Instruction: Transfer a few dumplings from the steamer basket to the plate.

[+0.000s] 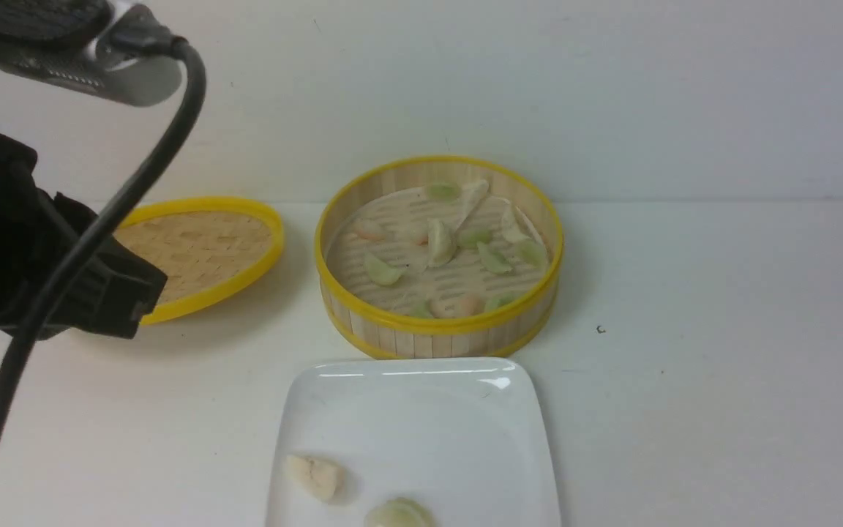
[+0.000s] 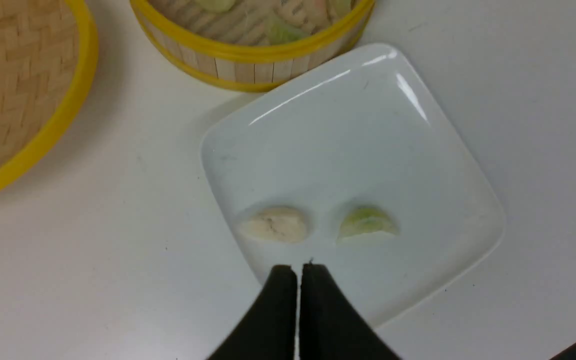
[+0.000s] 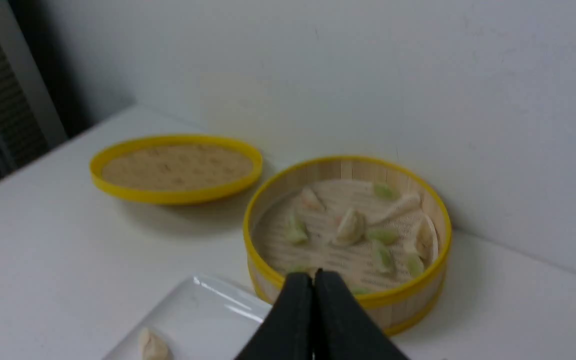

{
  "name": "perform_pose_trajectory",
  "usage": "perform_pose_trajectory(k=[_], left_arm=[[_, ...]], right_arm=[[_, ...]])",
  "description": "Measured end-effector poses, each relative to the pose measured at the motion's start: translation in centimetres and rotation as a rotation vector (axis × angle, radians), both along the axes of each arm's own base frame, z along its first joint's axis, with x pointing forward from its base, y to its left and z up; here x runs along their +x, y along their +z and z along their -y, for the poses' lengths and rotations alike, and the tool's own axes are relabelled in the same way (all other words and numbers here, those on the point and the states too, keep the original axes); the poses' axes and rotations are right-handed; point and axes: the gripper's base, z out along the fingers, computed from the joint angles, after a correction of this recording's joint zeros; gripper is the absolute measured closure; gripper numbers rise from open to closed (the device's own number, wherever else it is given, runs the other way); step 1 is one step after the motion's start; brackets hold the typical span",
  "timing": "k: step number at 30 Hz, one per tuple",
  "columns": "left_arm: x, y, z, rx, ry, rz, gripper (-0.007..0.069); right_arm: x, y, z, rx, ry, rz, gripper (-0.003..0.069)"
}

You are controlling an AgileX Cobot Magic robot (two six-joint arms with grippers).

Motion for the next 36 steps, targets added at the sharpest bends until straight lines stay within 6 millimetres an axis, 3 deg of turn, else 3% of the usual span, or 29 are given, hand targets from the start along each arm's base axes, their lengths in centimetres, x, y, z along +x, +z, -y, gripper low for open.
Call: perform_pose_trajectory(k=[3, 7, 12, 17, 22, 26, 36], left_arm=[[0.2, 0.2, 0.1, -0.016, -0.005, 0.028, 0.0631], [0.2, 0.3, 0.2, -0.021, -0.006, 0.039, 0.0631], [-0.2, 0.4, 0.1, -0.048, -0.005, 0.069, 0.0631], [-3.7, 0.2, -1.4, -0.155, 0.027, 0.251, 0.0631], [-8.5, -2.9, -3.8, -0.250, 0.068, 0.439, 0.0631], [-10.5, -6.4, -4.8, -0.287, 0.091, 0.533, 0.0631], [-11.6, -12.8, -5.4, -0.286, 0.105, 0.540, 0.0631]], right_arm=[[-2.6, -2.9, 2.5, 0.107, -0.005, 0.091, 0.0673], [-4.9, -5.0, 5.1, 0.235, -0.041, 0.167, 0.0673], [-6.5, -5.7, 7.0, 0.295, -0.070, 0.311, 0.0673], [-6.7, -5.5, 7.2, 0.316, -0.078, 0.357, 0.0673], [-6.6, -5.7, 7.2, 0.316, -0.080, 0.356, 0.0673], [-6.6, -5.7, 7.2, 0.314, -0.081, 0.358, 0.0673], [-6.6, -5.6, 7.2, 0.313, -0.081, 0.359, 0.0673]])
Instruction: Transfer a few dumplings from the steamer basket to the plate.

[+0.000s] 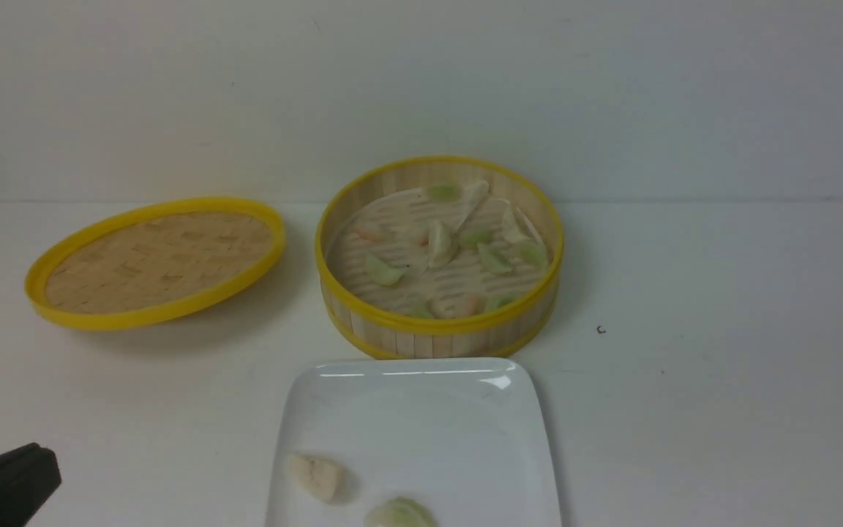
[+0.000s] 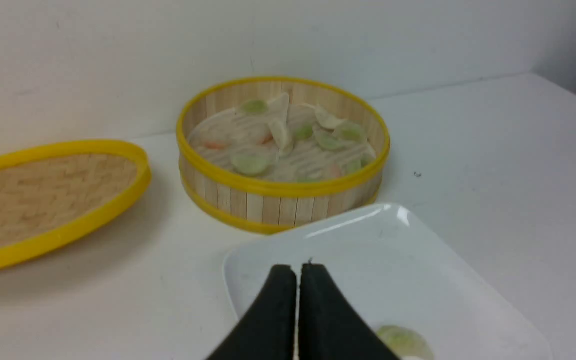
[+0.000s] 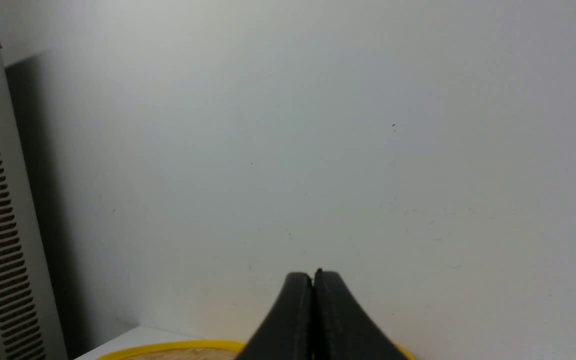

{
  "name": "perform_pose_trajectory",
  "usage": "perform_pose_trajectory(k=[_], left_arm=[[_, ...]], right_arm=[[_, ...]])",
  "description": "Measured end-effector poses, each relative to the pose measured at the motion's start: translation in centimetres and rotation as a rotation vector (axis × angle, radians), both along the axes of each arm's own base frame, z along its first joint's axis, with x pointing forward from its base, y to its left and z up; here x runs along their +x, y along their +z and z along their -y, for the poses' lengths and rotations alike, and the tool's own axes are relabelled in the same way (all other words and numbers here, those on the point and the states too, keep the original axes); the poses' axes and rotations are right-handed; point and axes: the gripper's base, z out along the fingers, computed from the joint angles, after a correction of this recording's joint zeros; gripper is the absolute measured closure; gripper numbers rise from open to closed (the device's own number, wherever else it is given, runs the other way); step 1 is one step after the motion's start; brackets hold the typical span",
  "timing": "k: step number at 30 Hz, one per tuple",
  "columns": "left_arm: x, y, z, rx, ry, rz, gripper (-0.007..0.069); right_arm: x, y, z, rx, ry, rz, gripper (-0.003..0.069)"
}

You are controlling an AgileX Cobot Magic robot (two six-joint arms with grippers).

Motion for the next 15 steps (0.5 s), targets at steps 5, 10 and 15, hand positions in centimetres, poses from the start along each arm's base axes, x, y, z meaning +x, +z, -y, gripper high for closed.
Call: perform_pose_trajectory(k=[5, 10, 15], left_arm=[[0.2, -0.9, 0.0, 0.025, 0.004, -0.017, 0.0631], [0.7, -2.3, -0.3, 0.079, 0.044, 0.025, 0.0631], [0.9, -5.5, -1.3, 0.080, 0.199, 0.088, 0.0631]], right_arm=[[0.0, 0.0, 0.0, 0.000, 0.000, -0.001, 0.0673], [0.0, 0.0, 0.0, 0.000, 0.000, -0.001, 0.0673], [0.0, 0.0, 0.0, 0.000, 0.000, -0.001, 0.0673]])
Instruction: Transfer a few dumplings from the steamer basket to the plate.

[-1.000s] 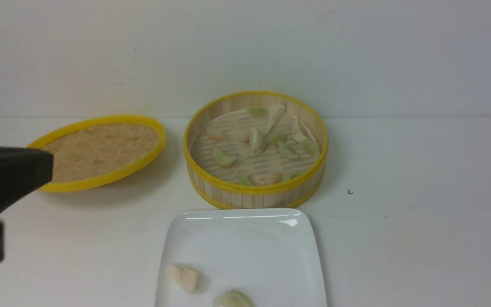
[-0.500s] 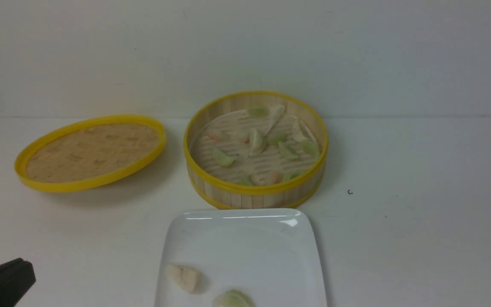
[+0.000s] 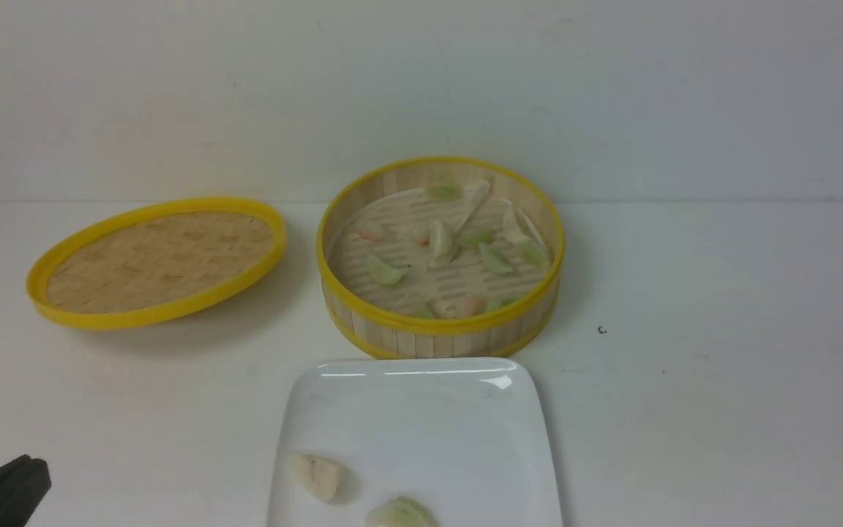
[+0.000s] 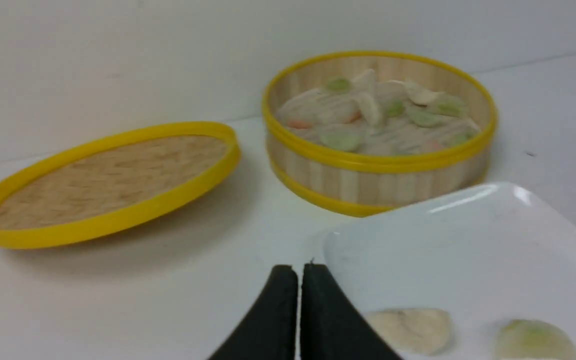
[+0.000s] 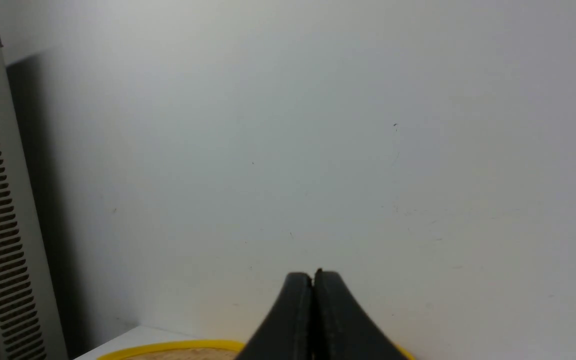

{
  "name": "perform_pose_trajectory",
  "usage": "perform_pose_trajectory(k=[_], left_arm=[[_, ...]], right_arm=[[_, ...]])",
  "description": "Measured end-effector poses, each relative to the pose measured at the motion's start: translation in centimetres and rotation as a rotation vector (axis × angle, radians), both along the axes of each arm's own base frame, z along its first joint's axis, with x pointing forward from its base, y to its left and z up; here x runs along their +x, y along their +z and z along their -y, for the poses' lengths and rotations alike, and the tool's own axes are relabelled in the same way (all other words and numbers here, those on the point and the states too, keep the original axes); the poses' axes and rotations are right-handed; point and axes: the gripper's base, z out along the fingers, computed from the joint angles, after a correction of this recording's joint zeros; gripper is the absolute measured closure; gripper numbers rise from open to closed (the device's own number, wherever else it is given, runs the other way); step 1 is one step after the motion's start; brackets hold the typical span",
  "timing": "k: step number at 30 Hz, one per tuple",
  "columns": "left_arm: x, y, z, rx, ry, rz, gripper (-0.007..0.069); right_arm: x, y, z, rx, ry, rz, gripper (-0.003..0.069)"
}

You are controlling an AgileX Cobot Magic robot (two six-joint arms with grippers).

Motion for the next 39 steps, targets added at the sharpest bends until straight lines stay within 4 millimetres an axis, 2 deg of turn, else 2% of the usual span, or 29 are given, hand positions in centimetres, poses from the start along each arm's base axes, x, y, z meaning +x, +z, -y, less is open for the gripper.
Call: perform_pose_trajectory(k=[5, 7, 12, 34, 39], left_arm=[[-0.1, -4.6, -0.9, 0.006, 0.154, -0.023, 0.0631], [-0.2, -5.2, -1.0, 0.010, 0.169, -0.043, 0.0631], [-0.3, -5.7, -1.0, 0.021, 0.167, -0.090, 0.0631], [-0.3, -5.7, -1.0, 0.022, 0.167, -0.094, 0.0631], [-0.3, -5.7, -1.0, 0.022, 0.167, -0.094, 0.0631]], right_arm=[[0.0, 0.0, 0.0, 0.000, 0.000, 0.000, 0.0673], [0.0, 0.0, 0.0, 0.000, 0.000, 0.000, 0.0673], [0.0, 0.0, 0.0, 0.000, 0.000, 0.000, 0.0673], [0.0, 0.0, 0.0, 0.002, 0.002, -0.001, 0.0673], [-0.3, -0.3, -0.5, -0.033, 0.064, -0.016, 0.0673]])
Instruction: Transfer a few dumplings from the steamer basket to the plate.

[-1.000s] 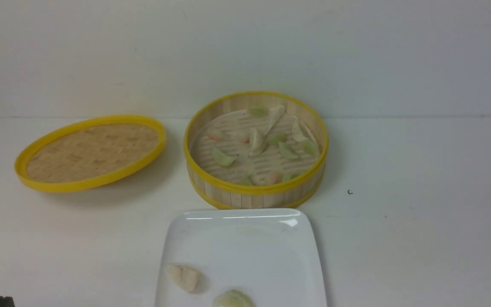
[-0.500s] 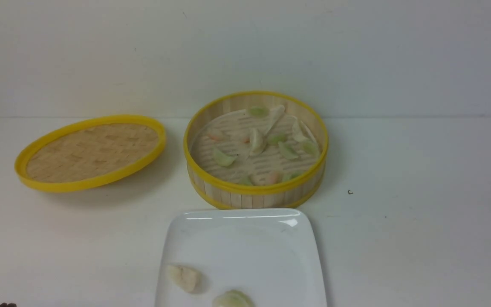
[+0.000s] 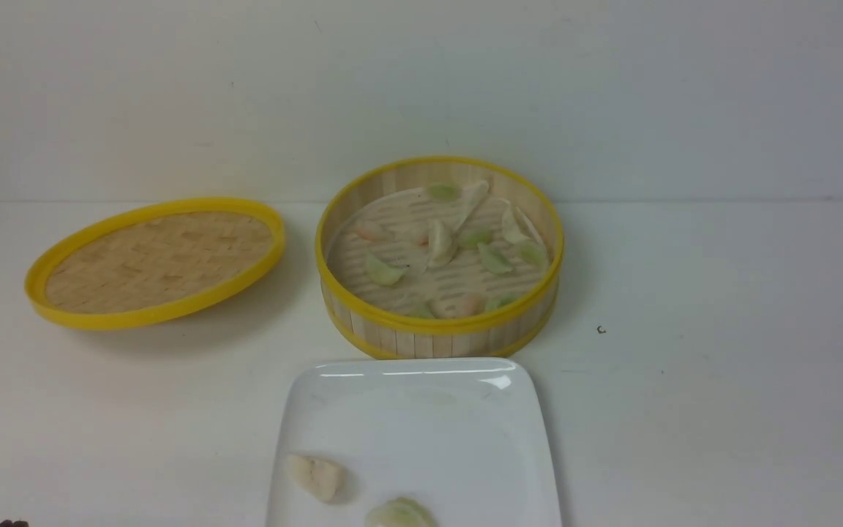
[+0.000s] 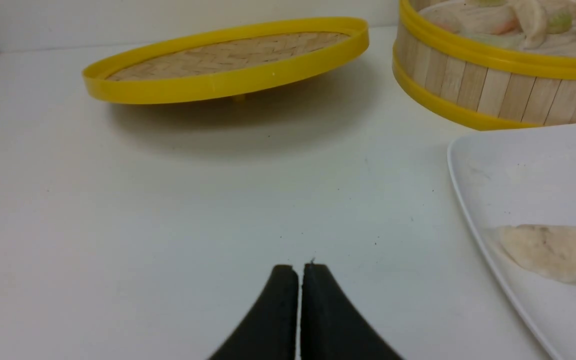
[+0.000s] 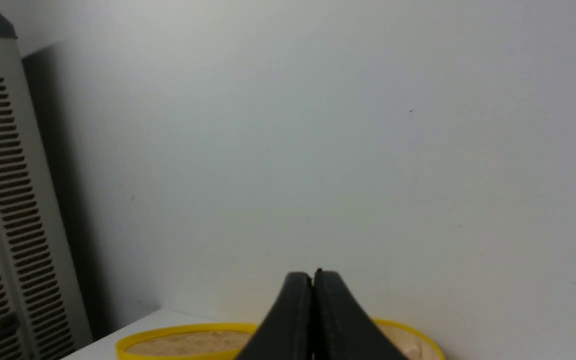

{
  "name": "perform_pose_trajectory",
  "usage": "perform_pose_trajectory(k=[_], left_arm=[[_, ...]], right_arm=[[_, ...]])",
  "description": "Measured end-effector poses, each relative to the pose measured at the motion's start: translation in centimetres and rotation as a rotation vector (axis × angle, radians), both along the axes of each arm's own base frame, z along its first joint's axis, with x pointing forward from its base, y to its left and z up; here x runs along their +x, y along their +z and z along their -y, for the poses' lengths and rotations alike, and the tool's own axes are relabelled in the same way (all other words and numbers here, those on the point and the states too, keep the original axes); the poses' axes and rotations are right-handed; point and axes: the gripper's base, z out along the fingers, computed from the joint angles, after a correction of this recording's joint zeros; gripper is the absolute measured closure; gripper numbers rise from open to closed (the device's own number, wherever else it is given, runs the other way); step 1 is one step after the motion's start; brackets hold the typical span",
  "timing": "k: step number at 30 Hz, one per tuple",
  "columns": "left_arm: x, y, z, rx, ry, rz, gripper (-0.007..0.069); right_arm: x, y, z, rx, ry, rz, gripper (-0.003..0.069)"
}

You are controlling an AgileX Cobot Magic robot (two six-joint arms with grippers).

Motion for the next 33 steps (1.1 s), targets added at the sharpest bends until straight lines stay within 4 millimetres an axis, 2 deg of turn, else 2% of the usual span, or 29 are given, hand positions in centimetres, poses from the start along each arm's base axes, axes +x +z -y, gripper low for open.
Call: perform_pose_trajectory(k=[10, 12, 15, 18, 19, 20, 21, 22, 27, 33], left_arm=[[0.0, 0.0, 0.0, 0.000, 0.000, 0.000, 0.0631], [0.0, 0.0, 0.0, 0.000, 0.000, 0.000, 0.0631], [0.0, 0.0, 0.0, 0.000, 0.000, -0.001, 0.0631], [0.0, 0.0, 0.0, 0.000, 0.000, -0.001, 0.0631], [0.0, 0.0, 0.0, 0.000, 0.000, -0.001, 0.0631], [0.0, 0.0, 0.0, 0.000, 0.000, -0.001, 0.0631], [0.0, 0.0, 0.0, 0.000, 0.000, -0.001, 0.0631], [0.0, 0.0, 0.0, 0.001, 0.000, -0.001, 0.0631], [0.0, 0.0, 0.0, 0.001, 0.000, -0.001, 0.0631], [0.0, 0.0, 0.0, 0.002, 0.000, -0.003, 0.0631]], right_arm=[[-0.7, -0.3, -1.1, -0.074, 0.120, 0.034, 0.0673], [-0.4, -0.8, -1.3, -0.086, 0.109, 0.027, 0.0673], [0.2, -2.1, -1.6, -0.102, 0.003, -0.007, 0.0673], [1.4, -4.8, -1.9, -0.142, -0.180, -0.092, 0.0673], [1.5, -5.0, -1.9, -0.145, -0.193, -0.098, 0.0673], [2.2, -6.7, -1.7, -0.166, -0.292, -0.152, 0.0673], [2.3, -7.0, -1.7, -0.168, -0.317, -0.161, 0.0673], [2.9, -8.8, -1.5, -0.186, -0.396, -0.220, 0.0673], [3.9, -14.3, -0.7, -0.218, -0.559, -0.399, 0.0673], [3.9, -14.8, -0.6, -0.215, -0.585, -0.417, 0.0673]])
